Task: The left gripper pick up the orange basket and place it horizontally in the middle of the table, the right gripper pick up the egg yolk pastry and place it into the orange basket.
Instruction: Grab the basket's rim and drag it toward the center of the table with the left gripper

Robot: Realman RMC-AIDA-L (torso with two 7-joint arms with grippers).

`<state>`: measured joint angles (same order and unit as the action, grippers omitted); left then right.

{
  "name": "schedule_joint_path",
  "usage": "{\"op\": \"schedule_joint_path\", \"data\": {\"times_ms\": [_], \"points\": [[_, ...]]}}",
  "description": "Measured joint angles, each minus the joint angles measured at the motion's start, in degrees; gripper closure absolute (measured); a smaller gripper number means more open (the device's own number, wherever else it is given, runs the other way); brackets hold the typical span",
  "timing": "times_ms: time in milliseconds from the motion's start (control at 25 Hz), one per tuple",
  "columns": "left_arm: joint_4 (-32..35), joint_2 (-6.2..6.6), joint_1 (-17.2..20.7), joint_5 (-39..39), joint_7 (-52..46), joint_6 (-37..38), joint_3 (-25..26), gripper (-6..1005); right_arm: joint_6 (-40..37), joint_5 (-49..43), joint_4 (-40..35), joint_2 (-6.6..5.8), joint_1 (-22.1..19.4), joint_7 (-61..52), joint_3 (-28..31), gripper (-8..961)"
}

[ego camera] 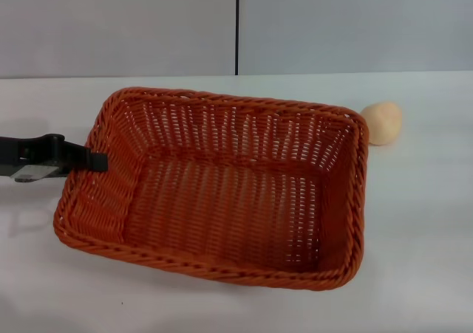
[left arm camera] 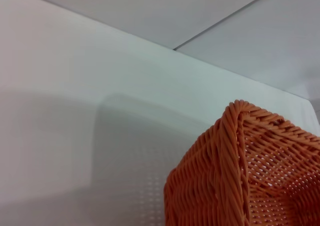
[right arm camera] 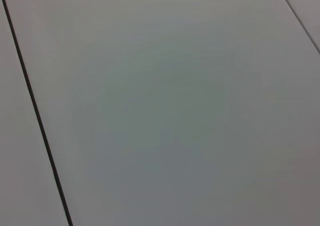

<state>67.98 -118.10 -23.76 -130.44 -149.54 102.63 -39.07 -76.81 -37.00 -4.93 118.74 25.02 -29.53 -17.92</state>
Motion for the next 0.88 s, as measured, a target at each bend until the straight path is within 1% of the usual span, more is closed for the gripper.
{"op": "schedule_joint_path", "data": {"times_ms": [280, 360, 480, 680, 800, 880], "points": [[0.01, -0.03, 0.38, 0.06, -1.24, 0.01, -0.75, 757, 0.0, 0.0, 0.07, 0.0, 0.03, 0.0, 0.01, 321], [-0.01, -0.02, 0.39, 0.01, -1.97, 0.08, -2.6, 755, 0.0, -0.01, 0.13, 0.0, 0.03, 0.0, 0.06, 321], [-0.03, 0.05, 0.39, -0.18, -2.5, 0.09, -3.57, 752, 0.0, -0.01, 0.19, 0.0, 0.03, 0.0, 0.08, 322], [0.52, 0.21, 0.46, -0.32, -2.77, 0.14, -3.78, 602, -0.01, -0.01, 0.27, 0.0, -0.1, 0.0, 0.08, 323], [0.69, 0.31, 0.64, -0.37, -2.9, 0.24, -3.76, 450, -0.01, -0.01, 0.28, 0.0, -0.14, 0.0, 0.09, 323], [1.31, 0.64, 0.76, -0.45, -3.02, 0.39, -3.36, 348, -0.01, 0.0, 0.28, 0.0, -0.15, 0.0, 0.07, 324]]}}
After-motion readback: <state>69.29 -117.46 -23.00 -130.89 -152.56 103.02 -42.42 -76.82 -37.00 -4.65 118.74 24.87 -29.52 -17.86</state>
